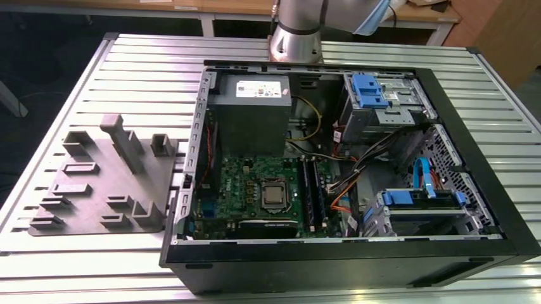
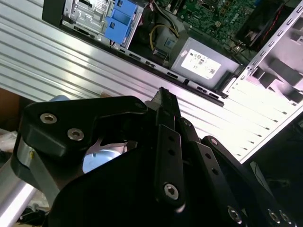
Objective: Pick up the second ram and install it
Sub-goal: 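Press down the second ram until it locks into place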
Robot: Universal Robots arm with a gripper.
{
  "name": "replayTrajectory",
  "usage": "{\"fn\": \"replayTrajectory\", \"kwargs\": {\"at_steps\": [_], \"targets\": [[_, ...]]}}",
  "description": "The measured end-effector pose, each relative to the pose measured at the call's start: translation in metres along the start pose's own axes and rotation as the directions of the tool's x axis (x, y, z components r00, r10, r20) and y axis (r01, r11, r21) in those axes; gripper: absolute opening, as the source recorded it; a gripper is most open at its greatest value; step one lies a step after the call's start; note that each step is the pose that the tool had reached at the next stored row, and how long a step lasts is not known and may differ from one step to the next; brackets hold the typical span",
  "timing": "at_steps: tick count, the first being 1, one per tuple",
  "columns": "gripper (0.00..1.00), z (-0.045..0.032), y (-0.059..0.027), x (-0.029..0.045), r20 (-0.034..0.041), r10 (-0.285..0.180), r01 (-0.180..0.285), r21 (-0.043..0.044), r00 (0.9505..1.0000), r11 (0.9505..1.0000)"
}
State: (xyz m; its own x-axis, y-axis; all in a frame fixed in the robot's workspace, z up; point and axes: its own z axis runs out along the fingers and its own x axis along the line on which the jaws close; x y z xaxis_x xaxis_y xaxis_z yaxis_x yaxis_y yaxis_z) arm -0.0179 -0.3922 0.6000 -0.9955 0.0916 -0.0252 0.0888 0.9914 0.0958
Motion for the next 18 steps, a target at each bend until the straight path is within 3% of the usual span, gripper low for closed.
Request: {"fn": "replayTrajectory", "kwargs": {"at_steps": [16, 18], "targets": [[0.07, 0.0309, 0.0163, -0.0028, -0.0078, 0.015, -0.015, 0.0008, 0.9999, 0.9999], [0.07, 0.0308, 0.0149, -0.0029, -0.0081, 0.015, -0.015, 0.0013, 0.9999, 0.9999]]}}
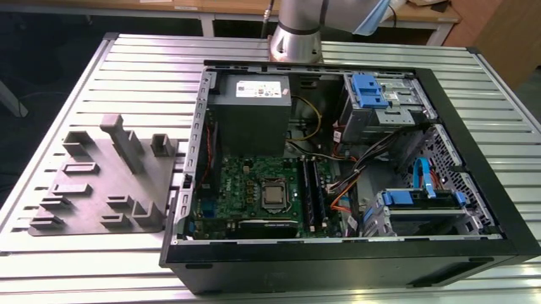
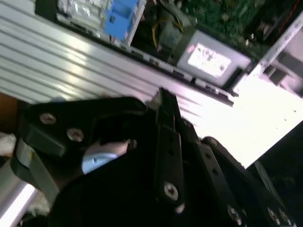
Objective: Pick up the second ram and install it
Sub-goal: 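Press down the second ram until it locks into place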
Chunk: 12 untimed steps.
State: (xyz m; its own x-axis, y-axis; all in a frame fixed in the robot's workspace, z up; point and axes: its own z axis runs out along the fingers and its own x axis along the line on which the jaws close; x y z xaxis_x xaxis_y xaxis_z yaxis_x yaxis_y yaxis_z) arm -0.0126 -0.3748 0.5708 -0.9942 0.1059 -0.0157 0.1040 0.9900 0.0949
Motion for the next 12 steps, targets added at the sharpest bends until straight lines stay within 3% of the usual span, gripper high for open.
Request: {"fn": "replayTrajectory", "kwargs": {"at_steps": [12], "targets": [[0.07, -0.0001, -0.0020, -0.0003, 0.0001, 0.000, 0.000, 0.0000, 1.0000, 1.0000]]}}
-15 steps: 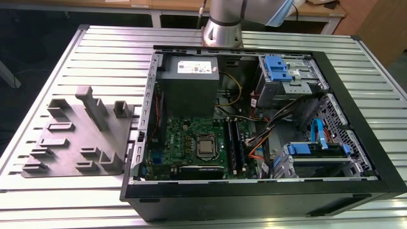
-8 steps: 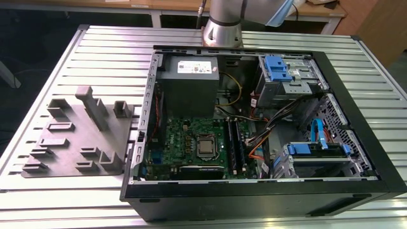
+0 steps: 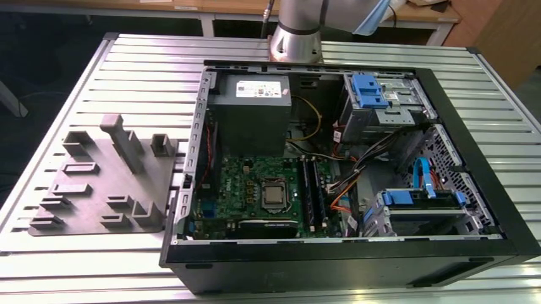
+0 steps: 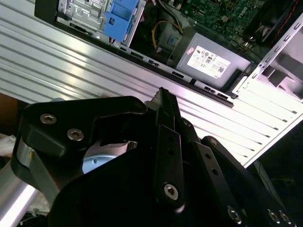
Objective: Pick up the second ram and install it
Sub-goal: 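Press down the second ram until it locks into place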
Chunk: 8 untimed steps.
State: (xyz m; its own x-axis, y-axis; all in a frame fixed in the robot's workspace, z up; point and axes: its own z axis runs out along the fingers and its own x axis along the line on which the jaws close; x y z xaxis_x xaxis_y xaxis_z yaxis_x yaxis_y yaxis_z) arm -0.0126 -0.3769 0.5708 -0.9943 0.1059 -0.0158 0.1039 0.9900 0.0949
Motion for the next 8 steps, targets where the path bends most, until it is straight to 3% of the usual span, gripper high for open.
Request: {"fn": "replayTrajectory", "kwargs": {"at_steps": [8], "targets": [[0.07, -0.0002, -0.0027, -0.0003, 0.0000, 0.000, 0.000, 0.0000, 1.0000, 1.0000]]}}
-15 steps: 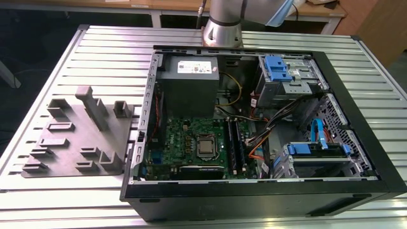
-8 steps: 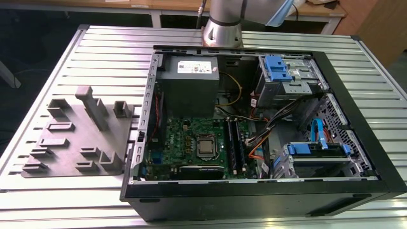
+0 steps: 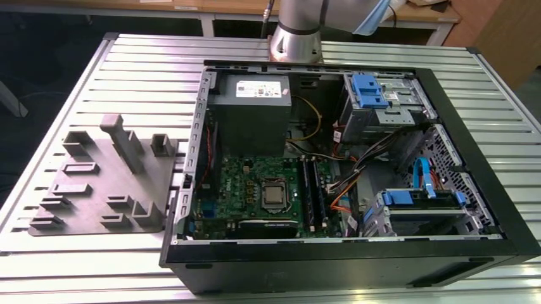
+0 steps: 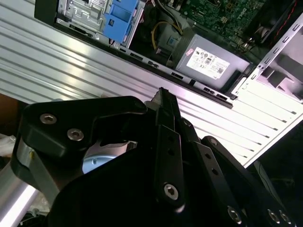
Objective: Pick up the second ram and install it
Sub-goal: 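Press down the second ram until it locks into place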
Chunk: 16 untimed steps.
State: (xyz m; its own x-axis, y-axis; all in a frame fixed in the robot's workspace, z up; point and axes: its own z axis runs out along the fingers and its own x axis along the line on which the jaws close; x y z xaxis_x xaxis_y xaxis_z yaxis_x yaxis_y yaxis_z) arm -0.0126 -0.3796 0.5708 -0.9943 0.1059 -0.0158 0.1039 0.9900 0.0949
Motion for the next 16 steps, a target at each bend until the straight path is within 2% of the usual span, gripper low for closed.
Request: {"fn": "replayTrajectory", "kwargs": {"at_steps": [16], "targets": [[0.07, -0.0002, -0.0045, -0.0005, 0.0000, 0.000, 0.000, 0.0000, 1.0000, 1.0000]]}}
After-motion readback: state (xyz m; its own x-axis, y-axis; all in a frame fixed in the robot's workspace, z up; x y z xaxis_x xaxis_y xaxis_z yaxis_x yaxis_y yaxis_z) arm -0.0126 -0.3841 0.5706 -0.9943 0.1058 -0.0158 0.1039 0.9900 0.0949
